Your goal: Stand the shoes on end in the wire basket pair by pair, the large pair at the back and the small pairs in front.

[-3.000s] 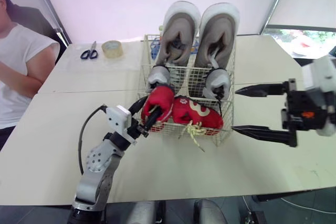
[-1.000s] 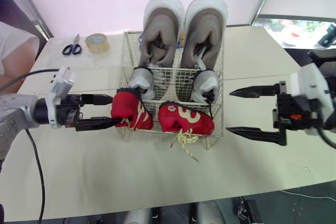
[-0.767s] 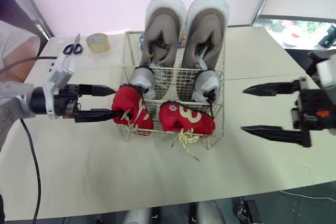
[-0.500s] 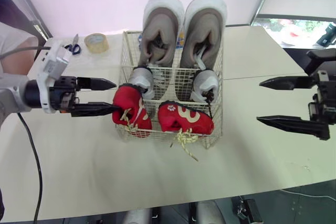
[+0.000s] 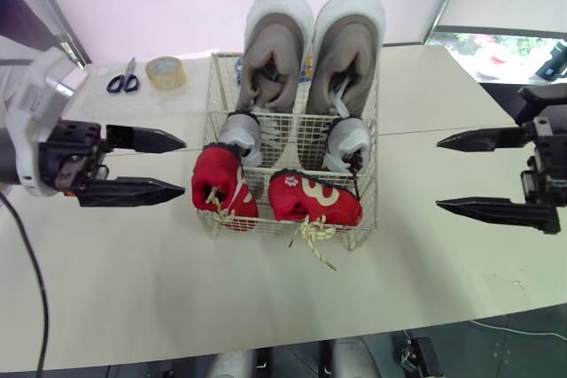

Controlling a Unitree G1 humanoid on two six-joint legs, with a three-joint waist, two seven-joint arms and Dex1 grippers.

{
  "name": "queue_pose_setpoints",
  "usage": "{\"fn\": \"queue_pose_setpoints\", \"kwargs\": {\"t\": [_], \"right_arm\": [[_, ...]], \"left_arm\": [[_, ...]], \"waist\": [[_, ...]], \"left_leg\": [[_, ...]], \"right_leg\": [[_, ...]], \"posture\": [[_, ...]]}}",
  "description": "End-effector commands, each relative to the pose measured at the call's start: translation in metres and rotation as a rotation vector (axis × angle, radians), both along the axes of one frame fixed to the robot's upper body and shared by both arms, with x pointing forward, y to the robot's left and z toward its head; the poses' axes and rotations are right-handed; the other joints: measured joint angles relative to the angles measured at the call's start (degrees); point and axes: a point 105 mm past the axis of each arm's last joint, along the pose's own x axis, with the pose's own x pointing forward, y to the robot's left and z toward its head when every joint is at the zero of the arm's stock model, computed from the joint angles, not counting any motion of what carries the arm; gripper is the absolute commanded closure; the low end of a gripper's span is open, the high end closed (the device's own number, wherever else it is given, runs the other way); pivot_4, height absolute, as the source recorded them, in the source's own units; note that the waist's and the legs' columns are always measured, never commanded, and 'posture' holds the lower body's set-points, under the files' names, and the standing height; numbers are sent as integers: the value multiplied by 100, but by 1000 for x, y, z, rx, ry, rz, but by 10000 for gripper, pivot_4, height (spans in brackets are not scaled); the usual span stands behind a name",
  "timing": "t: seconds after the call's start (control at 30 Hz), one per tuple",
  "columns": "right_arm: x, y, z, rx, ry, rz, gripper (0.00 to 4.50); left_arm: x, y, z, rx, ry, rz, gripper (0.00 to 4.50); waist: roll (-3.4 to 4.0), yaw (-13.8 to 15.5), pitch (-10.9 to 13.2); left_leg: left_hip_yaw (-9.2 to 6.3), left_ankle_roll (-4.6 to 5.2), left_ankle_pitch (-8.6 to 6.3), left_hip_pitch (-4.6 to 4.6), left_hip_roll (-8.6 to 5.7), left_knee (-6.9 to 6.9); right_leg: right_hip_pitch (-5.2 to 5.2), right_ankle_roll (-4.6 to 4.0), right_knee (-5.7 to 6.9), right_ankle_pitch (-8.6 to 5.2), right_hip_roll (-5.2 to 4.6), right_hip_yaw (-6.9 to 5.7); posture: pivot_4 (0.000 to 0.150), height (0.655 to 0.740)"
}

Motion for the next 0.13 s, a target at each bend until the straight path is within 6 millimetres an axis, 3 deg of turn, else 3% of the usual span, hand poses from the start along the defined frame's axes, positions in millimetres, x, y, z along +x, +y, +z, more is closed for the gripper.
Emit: {"fn": "queue_pose_setpoints", "kwargs": {"t": [0.03, 0.13], "right_arm": [[-1, -7, 14, -24, -47, -28, 0], [0, -9, 14, -25, -44, -35, 0]], "left_arm": [[2, 13, 15, 24, -99, 44, 547], [8, 19, 15, 32, -126, 68, 547]], "waist": [[2, -1, 1], [2, -5, 1]], "left_leg": [[0, 0, 0, -1, 0, 0], [0, 0, -1, -2, 0, -5]], "right_leg": [[-1, 0, -1, 0, 0, 0], [-4, -1, -2, 0, 0, 2]], "posture": [[1500, 7400], [1500, 7400]]}}
